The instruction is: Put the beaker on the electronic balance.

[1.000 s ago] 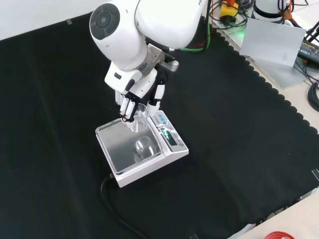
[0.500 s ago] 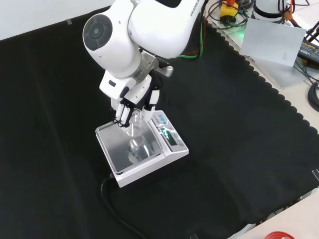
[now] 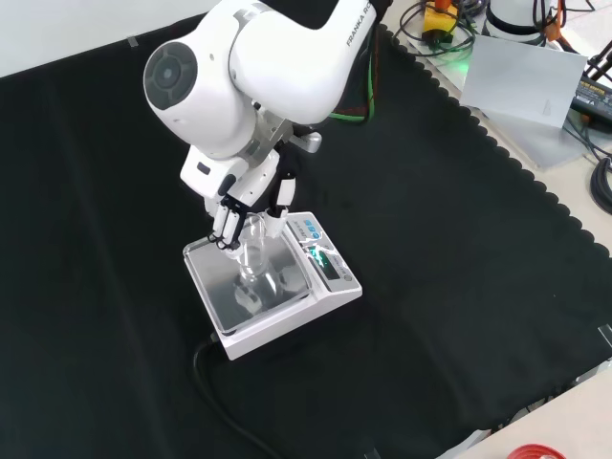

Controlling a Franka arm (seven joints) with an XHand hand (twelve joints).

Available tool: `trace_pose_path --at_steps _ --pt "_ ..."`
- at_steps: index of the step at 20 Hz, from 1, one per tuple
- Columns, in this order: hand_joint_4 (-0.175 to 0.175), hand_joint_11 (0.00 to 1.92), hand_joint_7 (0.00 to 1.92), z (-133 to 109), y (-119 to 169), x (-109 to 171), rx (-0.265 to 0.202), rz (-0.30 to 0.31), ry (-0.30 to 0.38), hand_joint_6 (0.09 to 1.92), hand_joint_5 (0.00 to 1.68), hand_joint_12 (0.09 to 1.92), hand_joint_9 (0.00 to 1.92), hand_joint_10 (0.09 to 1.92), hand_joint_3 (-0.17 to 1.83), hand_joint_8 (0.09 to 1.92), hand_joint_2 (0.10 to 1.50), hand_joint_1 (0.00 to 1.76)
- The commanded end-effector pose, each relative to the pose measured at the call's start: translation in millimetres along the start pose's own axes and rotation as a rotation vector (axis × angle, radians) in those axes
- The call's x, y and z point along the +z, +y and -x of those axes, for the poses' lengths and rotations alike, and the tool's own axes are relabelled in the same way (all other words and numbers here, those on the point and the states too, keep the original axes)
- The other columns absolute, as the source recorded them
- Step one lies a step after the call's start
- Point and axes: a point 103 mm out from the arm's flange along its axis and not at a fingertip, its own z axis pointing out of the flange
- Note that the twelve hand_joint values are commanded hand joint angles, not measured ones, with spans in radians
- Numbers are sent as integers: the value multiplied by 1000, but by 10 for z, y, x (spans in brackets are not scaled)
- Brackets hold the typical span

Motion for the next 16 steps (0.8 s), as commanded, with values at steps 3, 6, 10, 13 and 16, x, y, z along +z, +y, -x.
trace_pose_path --at_steps 3,6,10,13,16 --pt "-141 951 689 24 88 61 -3 -28 8 1284 792 1036 1060 633 -7 765 1218 1085" --pt "-141 950 690 36 118 91 -1 -44 6 1283 792 1036 1060 633 -6 765 1218 1086" --pt "-141 949 691 42 134 105 3 -50 2 1282 793 1036 1060 634 -6 765 1218 1086" --pt "-141 948 692 43 137 104 4 -52 5 1282 793 1036 1060 634 -6 766 1217 1086" --pt "-141 947 692 42 145 103 5 -54 4 1281 794 1036 1060 635 -6 766 1217 1086"
